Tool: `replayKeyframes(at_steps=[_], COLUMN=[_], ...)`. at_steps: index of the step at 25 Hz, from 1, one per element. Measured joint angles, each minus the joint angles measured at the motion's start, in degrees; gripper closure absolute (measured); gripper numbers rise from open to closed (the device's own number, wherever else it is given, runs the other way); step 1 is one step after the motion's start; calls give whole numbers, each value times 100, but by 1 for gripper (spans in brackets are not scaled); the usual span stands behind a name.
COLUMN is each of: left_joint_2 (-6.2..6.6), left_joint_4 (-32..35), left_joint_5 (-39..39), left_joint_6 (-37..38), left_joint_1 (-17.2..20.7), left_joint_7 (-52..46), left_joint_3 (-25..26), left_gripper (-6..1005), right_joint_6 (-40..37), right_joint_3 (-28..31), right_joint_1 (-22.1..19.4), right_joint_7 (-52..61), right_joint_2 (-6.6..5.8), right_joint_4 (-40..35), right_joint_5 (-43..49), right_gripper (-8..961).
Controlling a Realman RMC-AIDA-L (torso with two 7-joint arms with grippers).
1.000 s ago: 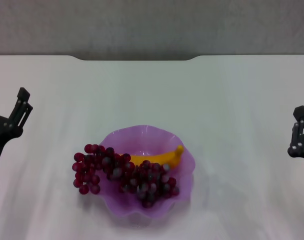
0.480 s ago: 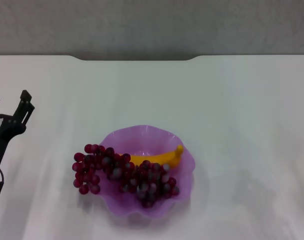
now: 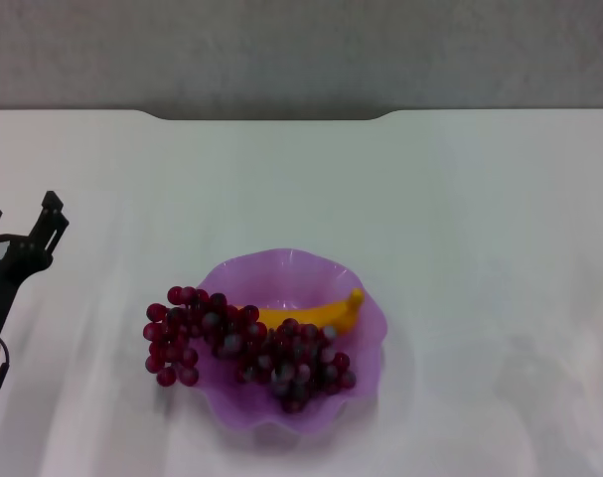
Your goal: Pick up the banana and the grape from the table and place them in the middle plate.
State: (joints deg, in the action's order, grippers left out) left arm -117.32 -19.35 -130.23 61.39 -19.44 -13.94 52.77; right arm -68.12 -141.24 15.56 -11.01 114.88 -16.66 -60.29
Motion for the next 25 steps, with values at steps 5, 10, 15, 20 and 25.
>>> replayKeyframes(at_steps=[5,10,15,20,25], left_joint_2=[4,12,18,23,25], left_joint_4=[126,182,244,401,438], left_joint_5=[95,146,439,514,517], left_joint_6=[-303,-437,-453,-453,-453], left_joint_1=[-150,-225,-183,-156,-123], left_joint_7=[-25,-49,-53,-61,-64], left_joint_3=[4,10,22,24,24], left_gripper=[189,190,192,194,273], right_joint_6=[113,154,158,84,44], right_joint_3=[201,521,754,762,766], right_joint_1=[-52,-158,-228,-291,-323], right_joint_7=[2,3,3,3,-3], right_joint_2=[15,17,33,35,34], right_joint_4=[75,75,75,44,30], right_joint_5=[1,0,-1,0,0], right_gripper=[953,953,953,953,953])
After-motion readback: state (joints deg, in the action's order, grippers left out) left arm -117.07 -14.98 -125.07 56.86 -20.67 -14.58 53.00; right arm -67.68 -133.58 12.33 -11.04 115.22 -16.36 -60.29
